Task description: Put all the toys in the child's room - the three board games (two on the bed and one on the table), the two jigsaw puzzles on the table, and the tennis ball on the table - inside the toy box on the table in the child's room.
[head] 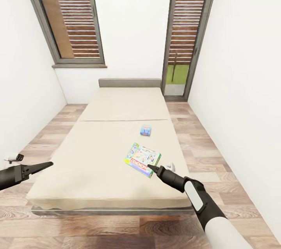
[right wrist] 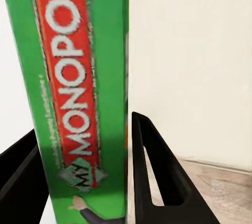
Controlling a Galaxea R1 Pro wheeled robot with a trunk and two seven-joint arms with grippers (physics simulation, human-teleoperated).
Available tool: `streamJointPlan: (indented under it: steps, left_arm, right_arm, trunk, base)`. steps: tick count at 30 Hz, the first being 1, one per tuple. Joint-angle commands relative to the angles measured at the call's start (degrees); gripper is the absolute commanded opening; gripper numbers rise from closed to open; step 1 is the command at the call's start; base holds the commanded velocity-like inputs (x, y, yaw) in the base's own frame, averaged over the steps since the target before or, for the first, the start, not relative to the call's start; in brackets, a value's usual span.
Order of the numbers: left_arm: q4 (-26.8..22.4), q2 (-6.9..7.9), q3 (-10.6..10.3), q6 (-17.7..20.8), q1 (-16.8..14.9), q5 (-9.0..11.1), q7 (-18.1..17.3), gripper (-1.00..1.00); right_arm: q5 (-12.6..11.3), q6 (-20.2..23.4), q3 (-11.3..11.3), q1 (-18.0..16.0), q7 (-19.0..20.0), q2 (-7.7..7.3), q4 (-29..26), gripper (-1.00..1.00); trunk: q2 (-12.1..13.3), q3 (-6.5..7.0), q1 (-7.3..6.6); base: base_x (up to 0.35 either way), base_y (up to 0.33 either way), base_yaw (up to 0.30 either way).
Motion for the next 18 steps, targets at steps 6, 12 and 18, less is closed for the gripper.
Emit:
streamJointPlan:
  steps: [6, 12, 18]
  left_arm:
    - [0.0, -0.05, 0.0, 0.6, 0.0, -3.1, -0.3, 1.00]
    - [0.0, -0.07, 0.1, 0.7, 0.0, -5.6, -0.3, 1.00]
    - [0.0, -0.07, 0.1, 0.7, 0.0, -5.8, -0.3, 1.00]
  right_arm:
    - [0.0, 0.3, -0.2, 0.0, 0.0, 0.02, -0.7, -1.00]
    - [0.0, 0.2, -0.1, 0.0, 0.0, 0.08, -0.7, -1.00]
    - [0.0, 0.2, 0.0, 0.0, -0.4, 0.48, -0.7, -1.00]
  trunk:
    - [2.4, 1.19, -1.32]
    - [4.8, 2.57, -2.64]
    - [7.2, 3.95, -3.96]
  base:
    - [0.000, 0.000, 0.144]
    - [0.000, 0.000, 0.246]
    - [0.000, 0.000, 0.254]
